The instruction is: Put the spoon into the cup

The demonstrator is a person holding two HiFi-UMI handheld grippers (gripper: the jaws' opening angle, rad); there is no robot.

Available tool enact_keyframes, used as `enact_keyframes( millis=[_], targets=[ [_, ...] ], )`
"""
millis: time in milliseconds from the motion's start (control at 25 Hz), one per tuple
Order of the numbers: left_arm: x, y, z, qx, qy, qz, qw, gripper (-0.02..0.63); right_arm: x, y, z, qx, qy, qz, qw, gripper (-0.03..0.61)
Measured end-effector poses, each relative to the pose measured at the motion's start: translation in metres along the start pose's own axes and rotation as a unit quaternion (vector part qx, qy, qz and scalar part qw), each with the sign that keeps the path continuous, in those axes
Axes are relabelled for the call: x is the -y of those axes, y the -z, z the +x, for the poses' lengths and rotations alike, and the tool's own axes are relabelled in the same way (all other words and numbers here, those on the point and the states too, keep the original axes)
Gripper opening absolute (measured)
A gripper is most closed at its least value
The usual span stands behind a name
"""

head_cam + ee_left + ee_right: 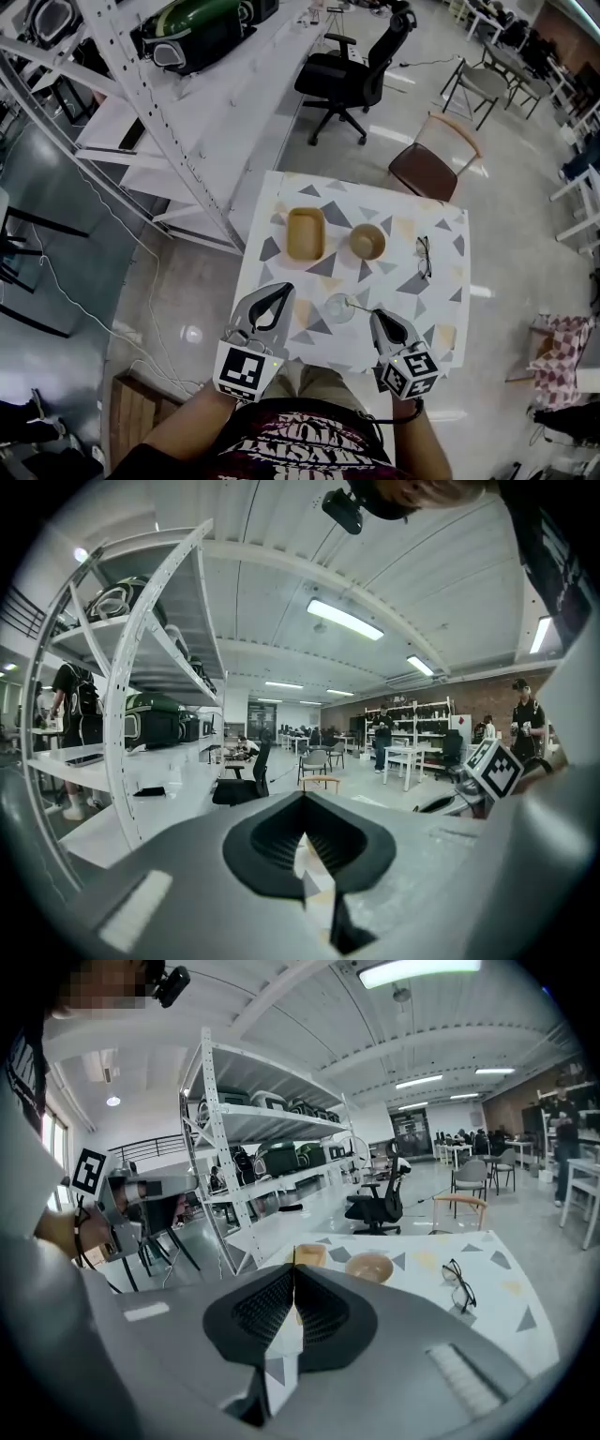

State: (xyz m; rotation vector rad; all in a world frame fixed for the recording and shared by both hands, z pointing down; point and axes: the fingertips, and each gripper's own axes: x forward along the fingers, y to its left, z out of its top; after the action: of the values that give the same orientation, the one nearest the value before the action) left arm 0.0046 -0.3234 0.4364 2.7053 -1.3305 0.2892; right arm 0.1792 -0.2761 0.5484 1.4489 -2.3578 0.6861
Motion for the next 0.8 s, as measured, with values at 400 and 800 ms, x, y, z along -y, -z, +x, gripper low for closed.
enact_keyframes(
  millis=[400,800],
  targets=[
    [0.0,0.005,0.005,-0.013,-0.003,0.006,0.9999,0.0,0.018,0.054,0.031,-0.057,-0.005,0.043,0.997,0.034],
    [0.0,0.003,0.0,-0.015,-0.004,0.012,0.9998,0.0,0.02,0.081,0.051,-0.093,-0.003,0.074,0.993,0.035]
  ],
)
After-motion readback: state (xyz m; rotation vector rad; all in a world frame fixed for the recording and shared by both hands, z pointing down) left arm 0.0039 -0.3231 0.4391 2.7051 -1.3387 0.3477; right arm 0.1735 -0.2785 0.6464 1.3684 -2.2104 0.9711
